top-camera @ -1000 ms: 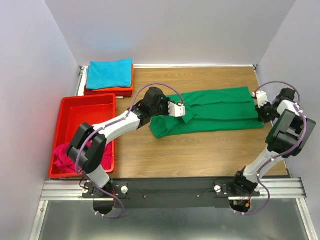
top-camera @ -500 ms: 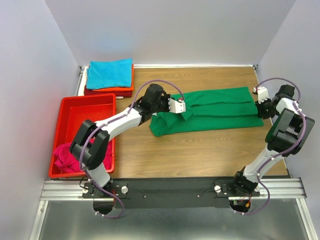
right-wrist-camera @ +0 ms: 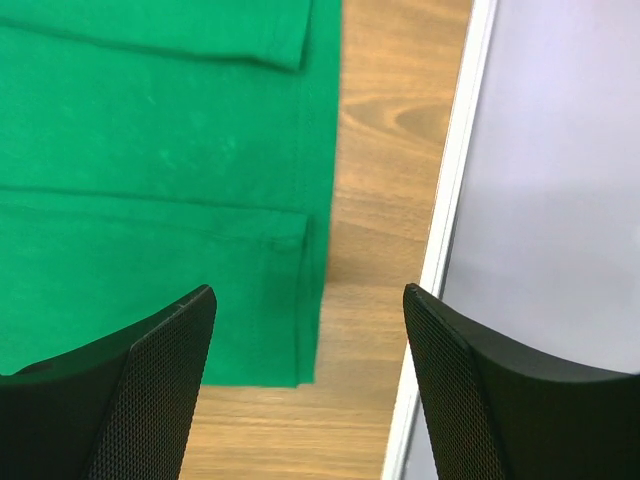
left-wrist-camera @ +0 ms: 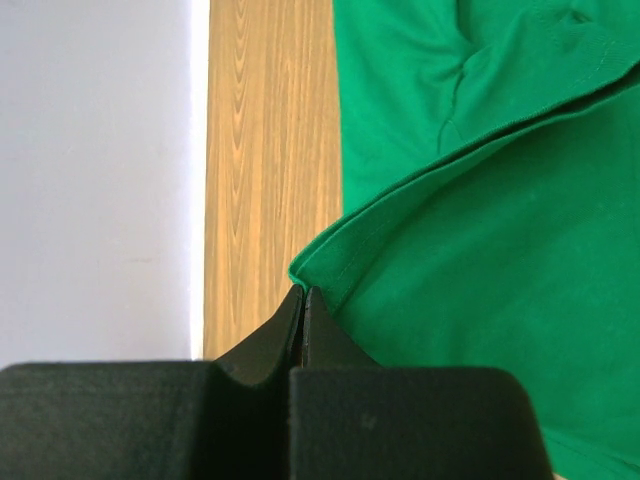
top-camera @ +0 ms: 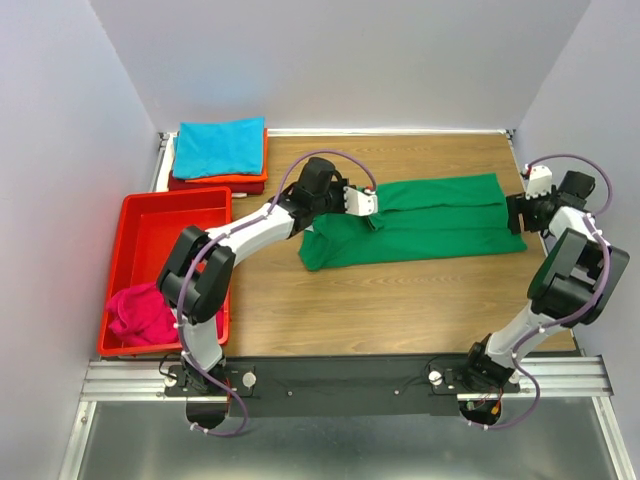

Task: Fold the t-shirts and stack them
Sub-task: Fold the tshirt

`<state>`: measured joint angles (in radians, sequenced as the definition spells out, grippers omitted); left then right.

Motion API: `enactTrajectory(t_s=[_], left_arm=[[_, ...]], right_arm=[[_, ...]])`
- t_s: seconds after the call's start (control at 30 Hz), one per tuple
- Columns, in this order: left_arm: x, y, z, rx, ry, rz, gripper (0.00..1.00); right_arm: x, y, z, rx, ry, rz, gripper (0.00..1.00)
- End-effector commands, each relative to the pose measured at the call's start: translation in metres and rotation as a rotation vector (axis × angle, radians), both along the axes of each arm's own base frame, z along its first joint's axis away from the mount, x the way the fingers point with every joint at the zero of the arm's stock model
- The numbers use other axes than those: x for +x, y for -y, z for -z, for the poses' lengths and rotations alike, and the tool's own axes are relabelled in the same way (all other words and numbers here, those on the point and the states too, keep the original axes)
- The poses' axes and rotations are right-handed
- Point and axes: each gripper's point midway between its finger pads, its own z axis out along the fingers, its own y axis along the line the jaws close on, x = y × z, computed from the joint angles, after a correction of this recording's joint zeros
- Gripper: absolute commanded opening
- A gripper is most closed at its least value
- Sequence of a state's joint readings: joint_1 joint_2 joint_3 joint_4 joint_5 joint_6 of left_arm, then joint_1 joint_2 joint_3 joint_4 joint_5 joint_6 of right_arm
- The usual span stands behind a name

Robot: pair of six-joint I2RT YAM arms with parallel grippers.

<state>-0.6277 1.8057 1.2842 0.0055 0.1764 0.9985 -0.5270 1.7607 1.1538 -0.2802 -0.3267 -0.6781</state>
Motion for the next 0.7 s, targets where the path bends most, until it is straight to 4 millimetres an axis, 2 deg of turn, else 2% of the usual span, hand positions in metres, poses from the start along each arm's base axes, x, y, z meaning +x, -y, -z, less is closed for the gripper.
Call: enactTrajectory(t_s=[0.0, 0.17, 0.3, 0.33, 0.37, 0.4, 0.43, 0.47, 0.53, 0.57, 0.6, 0.67], left_arm=[[0.016, -0.006, 0.002, 0.036, 0.013, -0.037, 0.0], [0.03, -0.011, 0.015, 0.053, 0.004, -0.072, 0.0], [0.04, -0.007, 0.026, 0.052, -0.018, -0.096, 0.0], [0.043, -0.007, 0.037, 0.055, -0.04, -0.115, 0.0], [0.051, -0.007, 0.034, 0.027, -0.048, -0.17, 0.08], [0.057, -0.009, 0.032, -0.002, -0.056, -0.229, 0.18], [0.066, -0.013, 0.04, -0.015, -0.071, -0.302, 0.28], [0.081, -0.019, 0.022, -0.085, -0.057, -0.43, 0.46], [0.096, -0.035, 0.012, -0.125, -0.033, -0.596, 0.55], [0.107, -0.037, -0.013, -0.194, -0.005, -0.668, 0.6], [0.107, -0.045, -0.018, -0.235, -0.03, -0.752, 0.67], [0.109, -0.061, -0.05, -0.316, -0.032, -0.858, 0.7]], right_arm=[[0.003, -0.019, -0.023, 0.068, 0.107, 0.004, 0.82], [-0.01, -0.034, -0.03, 0.082, 0.127, -0.028, 0.82], [-0.021, -0.051, -0.027, 0.089, 0.123, -0.081, 0.82], [-0.024, -0.056, -0.026, 0.096, 0.117, -0.095, 0.82], [-0.029, -0.064, -0.021, 0.102, 0.105, -0.12, 0.82], [-0.031, -0.069, -0.026, 0.099, 0.115, -0.138, 0.82], [-0.034, -0.077, -0.024, 0.111, 0.111, -0.16, 0.82], [-0.039, -0.089, -0.019, 0.12, 0.099, -0.191, 0.82], [-0.045, -0.104, -0.023, 0.119, 0.105, -0.248, 0.82], [-0.047, -0.116, -0.023, 0.119, 0.105, -0.288, 0.83], [-0.053, -0.125, -0.025, 0.12, 0.116, -0.331, 0.87], [-0.058, -0.142, -0.028, 0.127, 0.141, -0.41, 1.0]])
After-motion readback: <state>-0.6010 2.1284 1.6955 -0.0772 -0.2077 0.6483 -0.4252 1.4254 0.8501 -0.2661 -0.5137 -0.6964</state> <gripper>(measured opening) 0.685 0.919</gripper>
